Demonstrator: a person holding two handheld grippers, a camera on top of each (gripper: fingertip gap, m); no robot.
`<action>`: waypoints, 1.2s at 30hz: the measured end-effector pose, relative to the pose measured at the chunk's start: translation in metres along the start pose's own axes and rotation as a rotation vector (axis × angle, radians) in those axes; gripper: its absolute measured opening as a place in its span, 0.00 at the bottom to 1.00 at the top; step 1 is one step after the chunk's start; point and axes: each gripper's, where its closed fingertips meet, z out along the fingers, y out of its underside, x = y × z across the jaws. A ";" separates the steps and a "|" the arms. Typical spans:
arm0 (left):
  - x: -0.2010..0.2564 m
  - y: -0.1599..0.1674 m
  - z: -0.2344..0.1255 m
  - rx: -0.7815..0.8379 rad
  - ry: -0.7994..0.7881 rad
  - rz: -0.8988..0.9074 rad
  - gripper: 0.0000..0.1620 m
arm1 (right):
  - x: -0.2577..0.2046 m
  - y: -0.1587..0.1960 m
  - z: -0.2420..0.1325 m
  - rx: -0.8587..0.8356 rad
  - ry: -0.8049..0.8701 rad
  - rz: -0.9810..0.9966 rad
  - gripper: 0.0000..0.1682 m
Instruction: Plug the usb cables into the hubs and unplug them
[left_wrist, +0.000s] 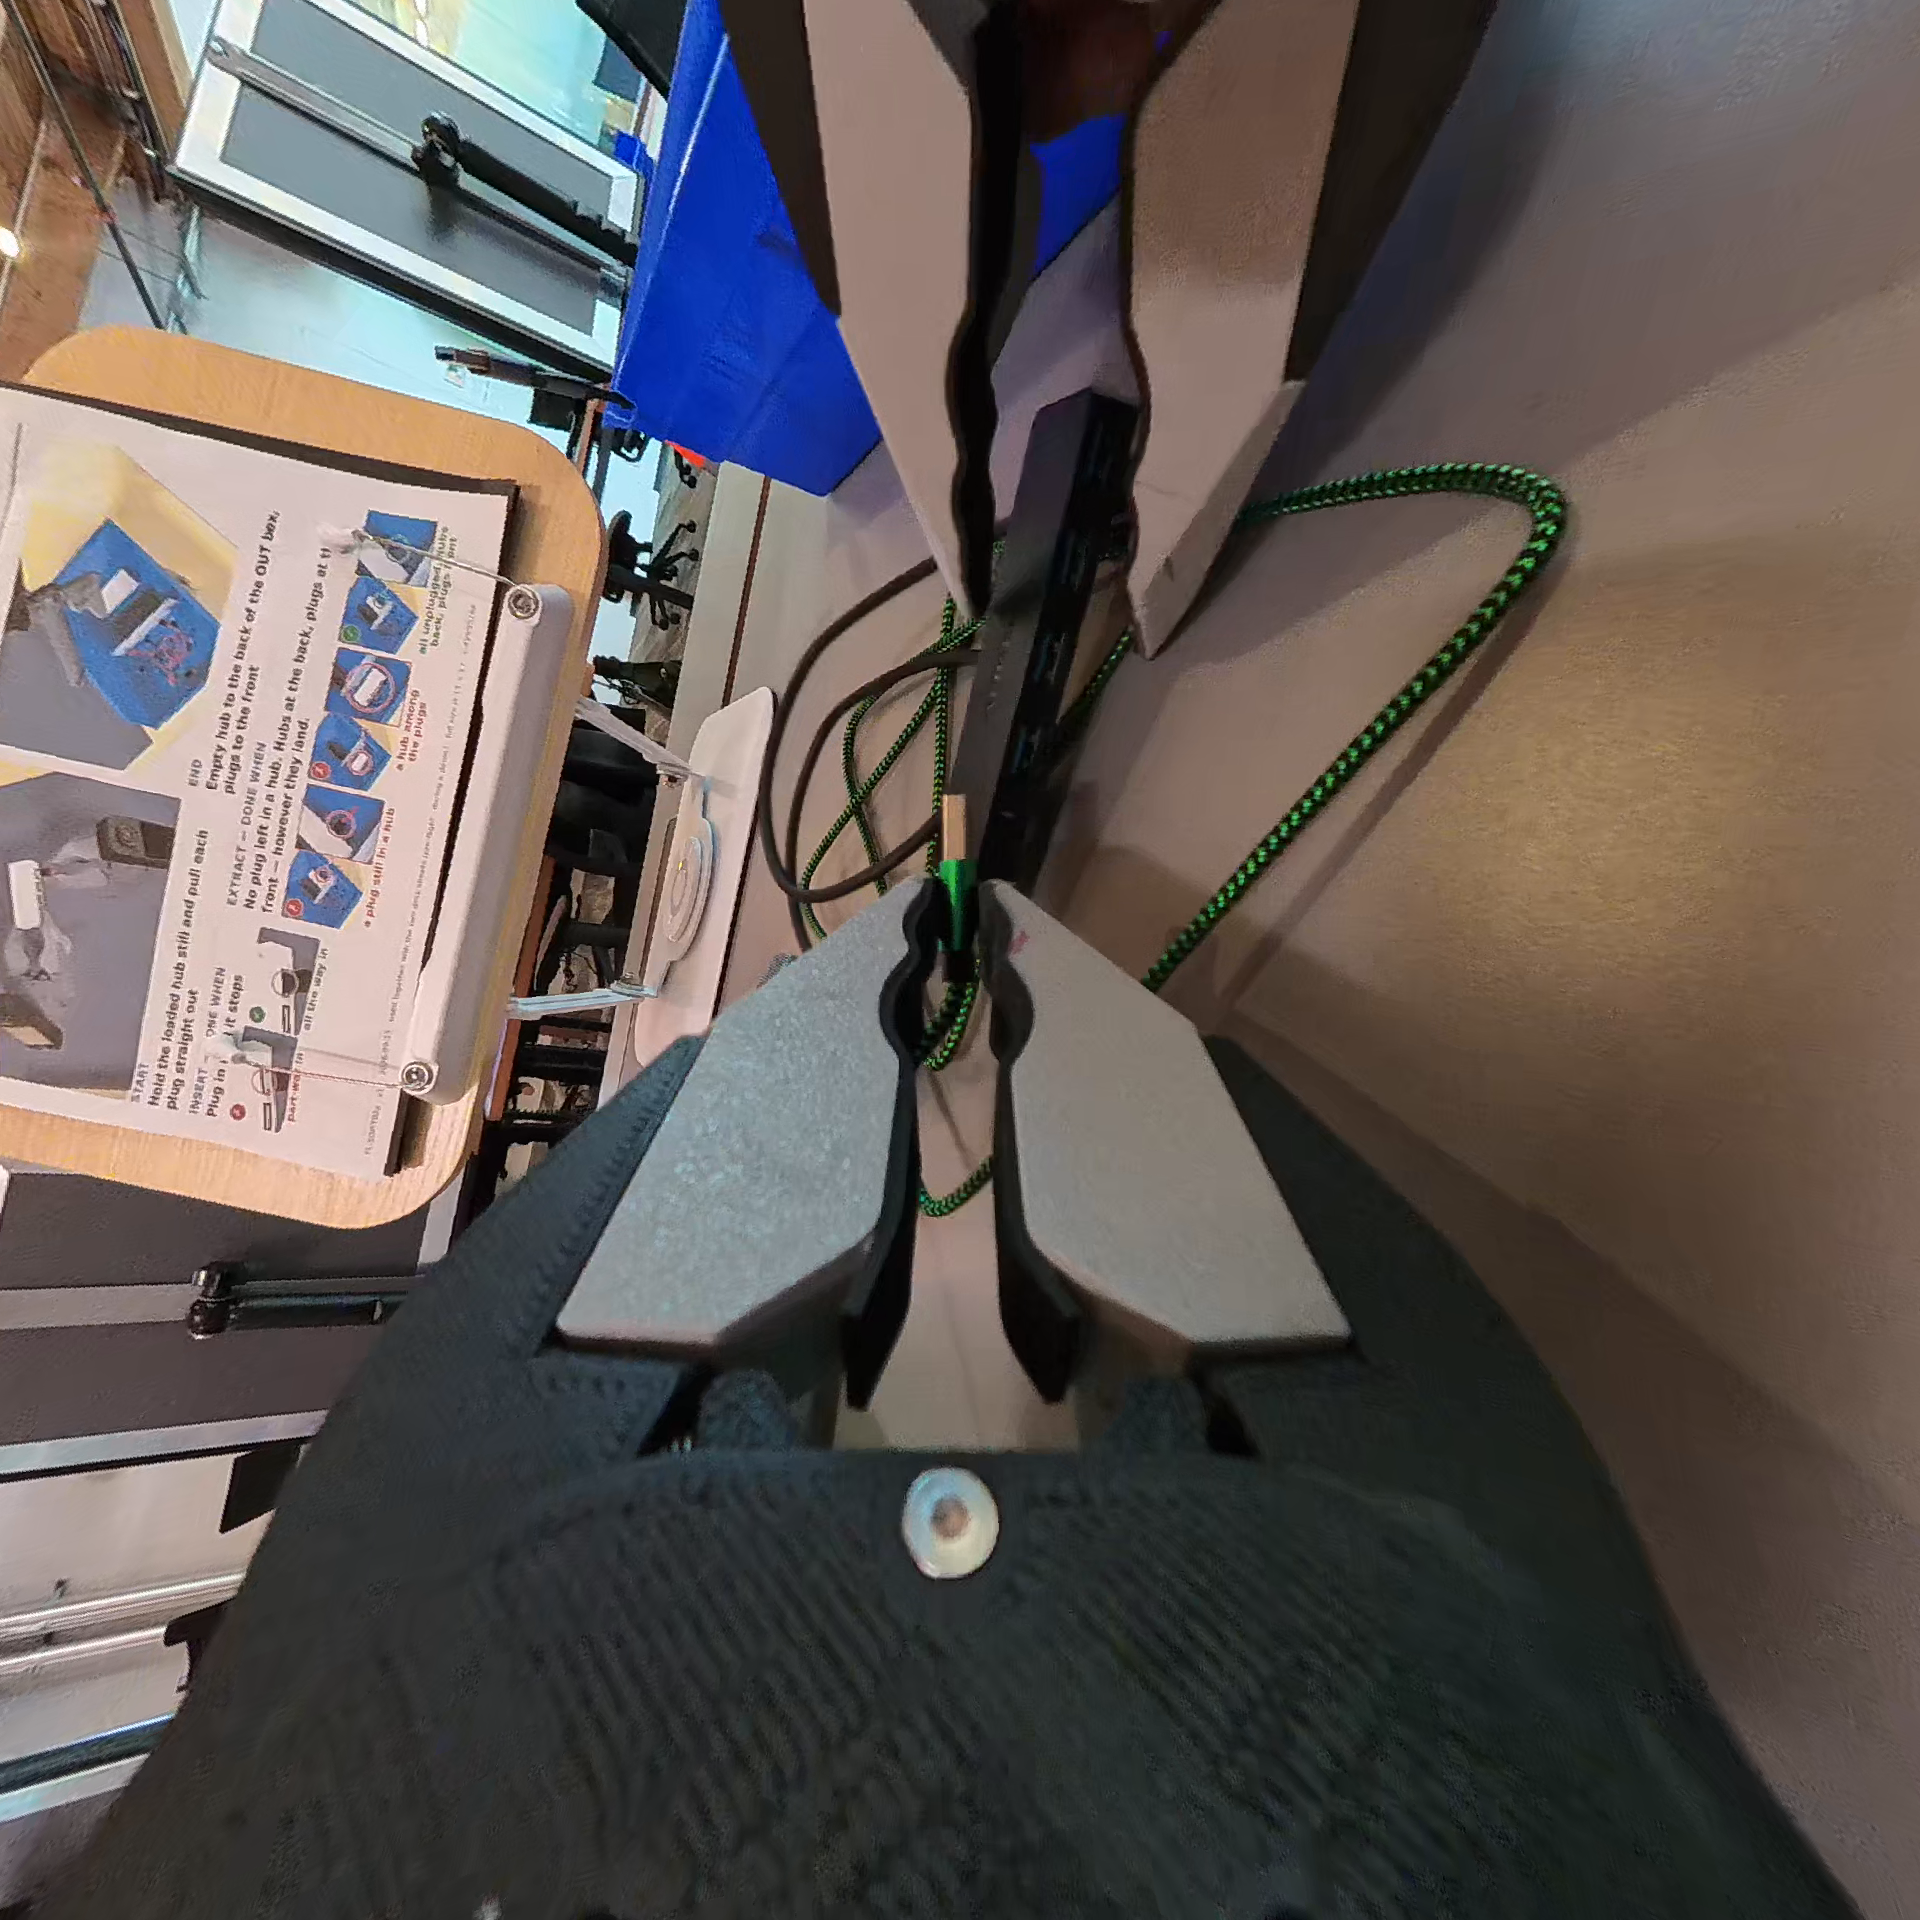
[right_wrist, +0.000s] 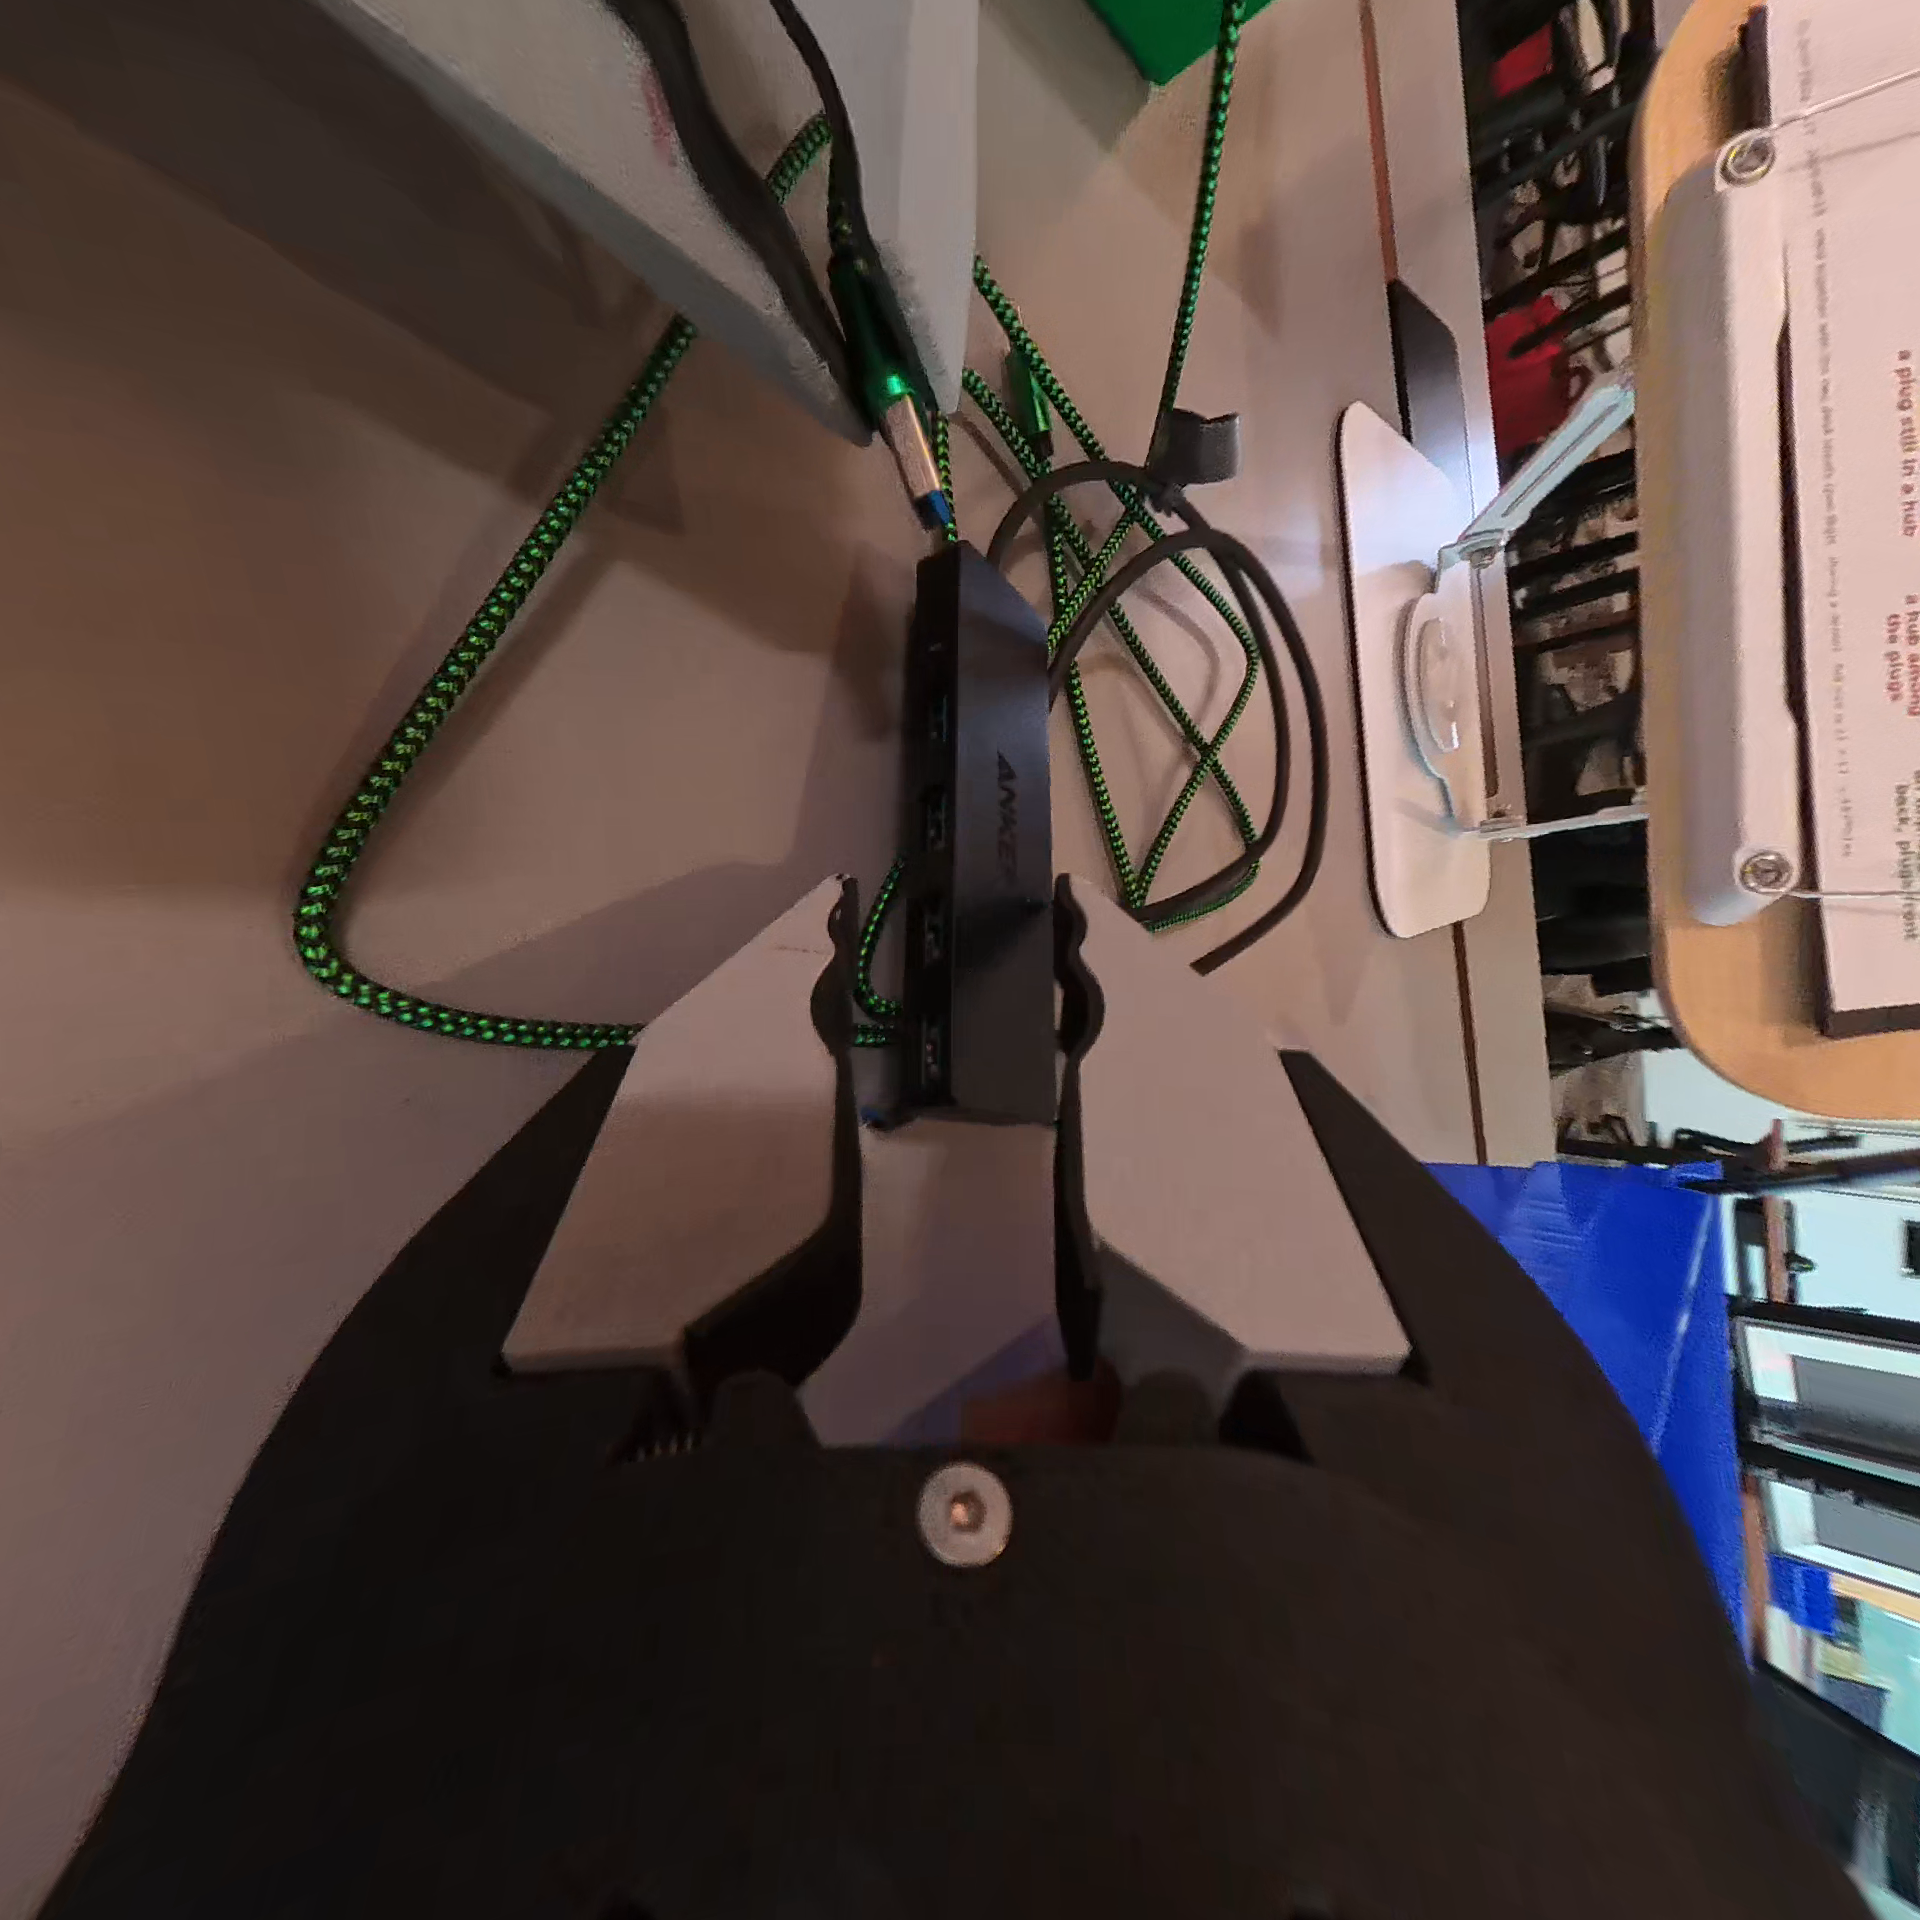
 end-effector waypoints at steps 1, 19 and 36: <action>0.000 -0.001 0.000 0.001 0.001 0.003 0.02 | 0.001 -0.001 0.001 -0.003 0.012 -0.014 0.21; 0.001 -0.001 -0.022 -0.045 -0.031 0.129 0.02 | -0.016 -0.033 -0.022 0.182 -0.235 0.133 0.05; 0.010 -0.015 -0.042 -0.210 0.476 0.340 0.02 | -0.047 -0.049 -0.024 0.202 -0.328 0.056 0.05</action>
